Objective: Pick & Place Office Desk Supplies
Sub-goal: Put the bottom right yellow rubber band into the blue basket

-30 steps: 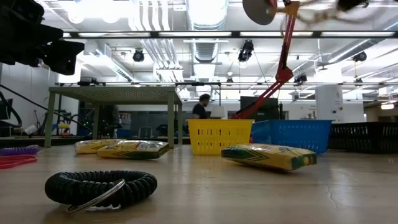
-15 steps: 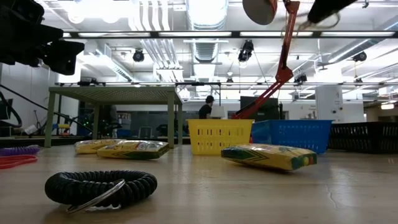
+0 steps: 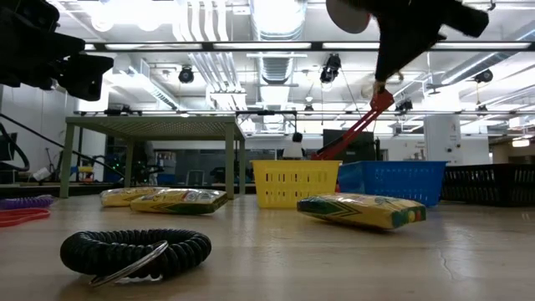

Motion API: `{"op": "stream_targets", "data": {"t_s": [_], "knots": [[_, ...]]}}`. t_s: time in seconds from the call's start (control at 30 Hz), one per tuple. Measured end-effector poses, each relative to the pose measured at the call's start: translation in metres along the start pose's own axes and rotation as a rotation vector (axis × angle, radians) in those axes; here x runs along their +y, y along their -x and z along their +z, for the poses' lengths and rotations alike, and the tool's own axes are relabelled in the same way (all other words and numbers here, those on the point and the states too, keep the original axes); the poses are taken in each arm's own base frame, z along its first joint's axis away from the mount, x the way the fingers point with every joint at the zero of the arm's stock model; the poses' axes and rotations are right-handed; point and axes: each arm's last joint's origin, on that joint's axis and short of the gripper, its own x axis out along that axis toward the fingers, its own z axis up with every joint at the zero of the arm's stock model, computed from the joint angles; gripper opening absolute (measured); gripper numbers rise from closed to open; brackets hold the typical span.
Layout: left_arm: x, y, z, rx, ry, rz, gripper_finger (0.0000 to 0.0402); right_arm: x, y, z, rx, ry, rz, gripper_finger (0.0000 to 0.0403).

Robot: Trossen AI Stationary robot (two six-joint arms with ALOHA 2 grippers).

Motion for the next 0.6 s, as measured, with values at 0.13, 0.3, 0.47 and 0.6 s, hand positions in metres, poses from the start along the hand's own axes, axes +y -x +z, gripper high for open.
{"op": "stream_targets", "data": {"t_s": [0.13, 0.3, 0.47, 0.6], "knots": [[0.0, 0.0, 0.0, 0.0, 0.0, 0.0, 0.0219, -0.005, -0.019, 0.009, 0.057, -0.04, -0.08, 0.0008], [0.0, 0.0, 0.0, 0.0, 0.0, 0.0, 0.0219, -0.011, -0.041, 0.013, 0.07, -0.058, -0.153, 0.0008], [0.0, 0.0, 0.0, 0.0, 0.0, 0.0, 0.0219, -0.017, -0.06, 0.007, 0.09, -0.095, -0.196, 0.0008], [0.0, 0.0, 0.0, 0.0, 0.0, 0.0, 0.0219, -0.019, -0.074, -0.005, 0.147, -0.113, -0.188, 0.0008]]}}
